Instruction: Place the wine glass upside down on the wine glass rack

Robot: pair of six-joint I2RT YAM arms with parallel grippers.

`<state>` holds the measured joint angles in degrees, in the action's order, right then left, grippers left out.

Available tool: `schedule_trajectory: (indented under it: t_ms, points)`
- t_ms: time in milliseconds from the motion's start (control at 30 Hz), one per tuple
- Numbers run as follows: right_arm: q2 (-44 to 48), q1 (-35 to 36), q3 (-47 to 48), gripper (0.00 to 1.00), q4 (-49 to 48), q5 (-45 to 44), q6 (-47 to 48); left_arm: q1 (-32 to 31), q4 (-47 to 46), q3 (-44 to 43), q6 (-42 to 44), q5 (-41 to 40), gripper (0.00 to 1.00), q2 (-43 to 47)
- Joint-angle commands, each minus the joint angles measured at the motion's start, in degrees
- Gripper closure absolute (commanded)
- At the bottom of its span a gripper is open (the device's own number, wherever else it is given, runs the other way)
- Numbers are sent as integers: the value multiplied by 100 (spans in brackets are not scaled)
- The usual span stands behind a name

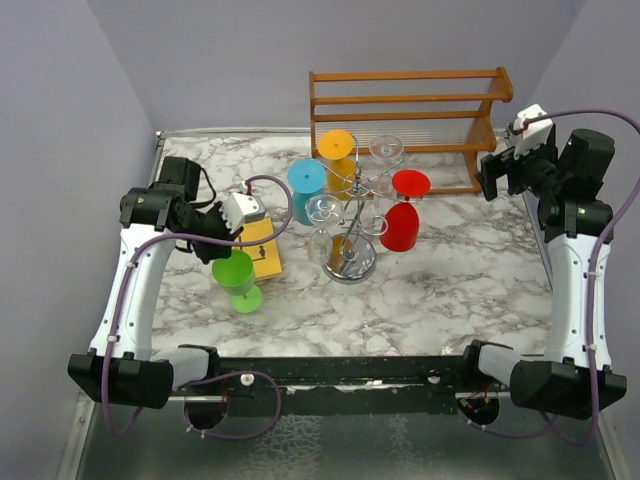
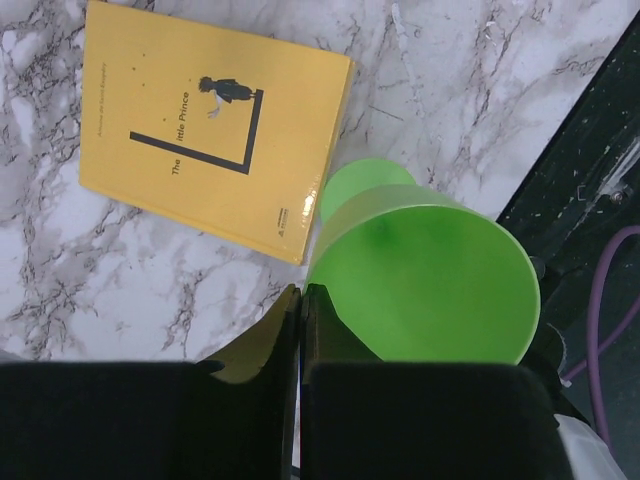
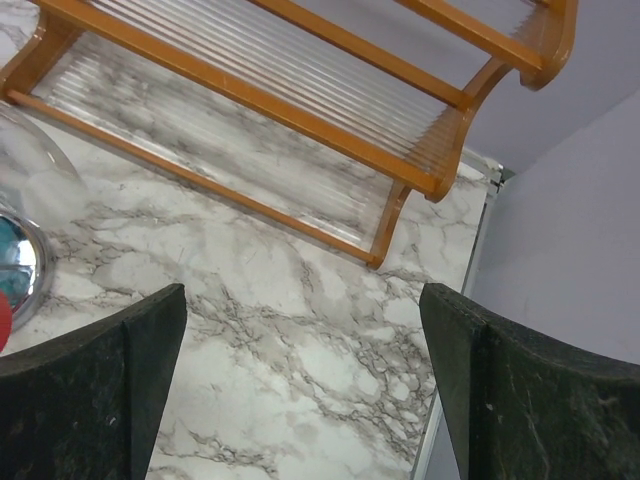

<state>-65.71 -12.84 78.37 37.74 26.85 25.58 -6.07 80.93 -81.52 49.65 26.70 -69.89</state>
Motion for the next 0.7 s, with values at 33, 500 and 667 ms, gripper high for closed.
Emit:
schedule_trajectory:
  t_ms: [33,500,667]
  points:
    - [-71,-34,297,0,198,503,176,9,45,-202,32,468,100,154]
    - [65,-34,373,0,218,870,199,9,-165,-293,-349,720,100,459]
    - [-7,-34,650,1,508,952,589,9,-1372,-675,-1493,-105,100,798]
